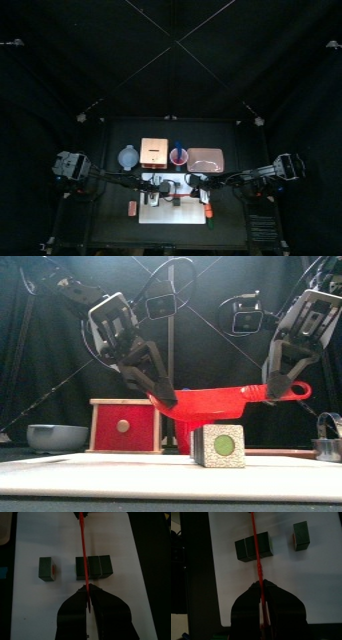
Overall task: Place sushi on board then cut the sushi with the knife then place the pieces on the plate
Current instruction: Cut the sushi into 4 pieces
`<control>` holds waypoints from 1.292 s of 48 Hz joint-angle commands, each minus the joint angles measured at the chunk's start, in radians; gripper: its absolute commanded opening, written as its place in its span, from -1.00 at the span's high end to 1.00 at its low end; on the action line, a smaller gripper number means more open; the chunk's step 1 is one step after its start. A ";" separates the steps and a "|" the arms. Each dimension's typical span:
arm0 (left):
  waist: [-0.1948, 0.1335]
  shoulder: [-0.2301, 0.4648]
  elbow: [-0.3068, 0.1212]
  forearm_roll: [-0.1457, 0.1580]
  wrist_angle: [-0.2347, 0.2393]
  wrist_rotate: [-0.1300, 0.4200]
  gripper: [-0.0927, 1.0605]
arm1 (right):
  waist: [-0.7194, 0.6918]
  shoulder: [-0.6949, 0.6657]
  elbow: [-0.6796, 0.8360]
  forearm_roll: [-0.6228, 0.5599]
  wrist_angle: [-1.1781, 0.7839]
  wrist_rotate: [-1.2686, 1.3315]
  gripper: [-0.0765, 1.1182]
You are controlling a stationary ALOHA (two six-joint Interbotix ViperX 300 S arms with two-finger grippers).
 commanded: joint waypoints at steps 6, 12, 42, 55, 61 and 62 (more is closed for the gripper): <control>-0.008 -0.005 -0.017 0.000 0.002 0.003 0.08 | 0.008 -0.012 -0.005 -0.014 0.000 0.017 0.33; -0.011 -0.003 -0.017 -0.003 0.003 0.000 0.08 | 0.009 -0.006 -0.005 -0.012 -0.002 0.017 0.33; -0.012 0.018 -0.017 -0.026 0.003 0.002 0.07 | 0.020 0.044 -0.014 -0.011 -0.002 0.017 0.33; -0.011 0.052 -0.017 -0.029 0.002 0.002 0.07 | 0.020 0.078 -0.014 -0.011 -0.006 0.017 0.33; -0.008 0.081 -0.020 -0.029 0.002 0.002 0.07 | 0.020 0.112 -0.015 -0.012 -0.009 0.017 0.33; -0.008 0.084 -0.020 -0.029 0.003 0.002 0.07 | 0.020 0.120 -0.015 -0.012 -0.011 0.017 0.33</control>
